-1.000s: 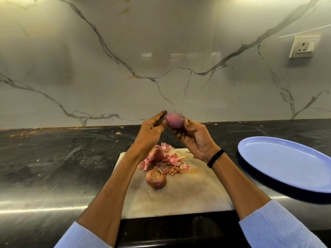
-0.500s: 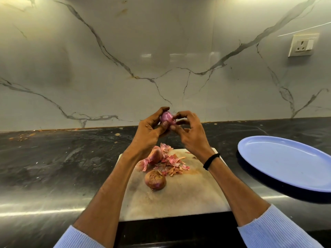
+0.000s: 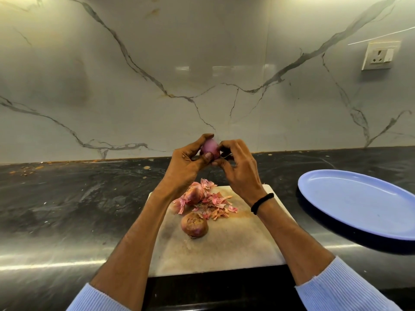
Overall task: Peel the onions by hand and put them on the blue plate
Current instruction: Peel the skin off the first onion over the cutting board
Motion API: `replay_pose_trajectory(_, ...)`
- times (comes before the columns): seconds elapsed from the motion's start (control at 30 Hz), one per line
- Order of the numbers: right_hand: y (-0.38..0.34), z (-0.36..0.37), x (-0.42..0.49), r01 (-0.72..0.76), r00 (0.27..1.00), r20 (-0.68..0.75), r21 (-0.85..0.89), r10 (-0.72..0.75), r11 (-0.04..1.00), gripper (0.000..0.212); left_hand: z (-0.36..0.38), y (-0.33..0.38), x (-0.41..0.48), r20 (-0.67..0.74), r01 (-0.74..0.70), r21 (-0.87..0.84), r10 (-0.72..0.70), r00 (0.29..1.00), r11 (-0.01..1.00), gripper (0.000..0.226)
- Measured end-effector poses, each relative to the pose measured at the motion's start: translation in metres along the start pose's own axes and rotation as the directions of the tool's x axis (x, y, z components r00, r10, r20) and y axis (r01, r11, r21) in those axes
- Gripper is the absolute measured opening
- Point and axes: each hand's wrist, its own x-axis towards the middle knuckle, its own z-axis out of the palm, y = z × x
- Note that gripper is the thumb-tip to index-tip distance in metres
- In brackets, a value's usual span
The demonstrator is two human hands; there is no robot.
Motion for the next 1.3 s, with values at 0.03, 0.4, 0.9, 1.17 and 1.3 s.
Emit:
replay_pose_trajectory(0.03, 0.000, 0.000, 0.000, 0.006, 1.000, 0.002, -0.014, -0.006, 1.000, 0.027, 0.000, 0.000, 0.000, 0.004, -0.003, 0.009, 0.003, 1.000, 1.000, 0.048)
replay_pose_trajectory(0.4, 0.005, 0.001, -0.002, 0.035, 0.999, 0.043, -0.102, -0.031, 0.994, 0.021, 0.001, -0.004, 0.001, 0.002, -0.028, 0.142, 0.028, 1.000, 0.989, 0.051)
replay_pose_trajectory(0.9, -0.001, 0.002, 0.000, 0.027, 0.995, -0.093, -0.037, -0.030, 0.999, 0.022, 0.003, -0.001, 0.001, -0.051, 0.011, -0.027, -0.012, 0.999, 1.000, 0.049)
replay_pose_trajectory(1.17, -0.003, -0.001, 0.001, -0.086, 0.968, -0.237, 0.001, 0.084, 0.996, 0.013, 0.004, 0.006, 0.006, -0.102, 0.157, -0.348, -0.204, 0.974, 0.924, 0.034)
replay_pose_trajectory(1.3, -0.001, -0.003, 0.002, -0.218, 0.965, -0.147, -0.004, 0.215, 0.976, 0.050, 0.001, 0.009, 0.006, -0.107, 0.176, -0.441, -0.246, 0.963, 0.880, 0.037)
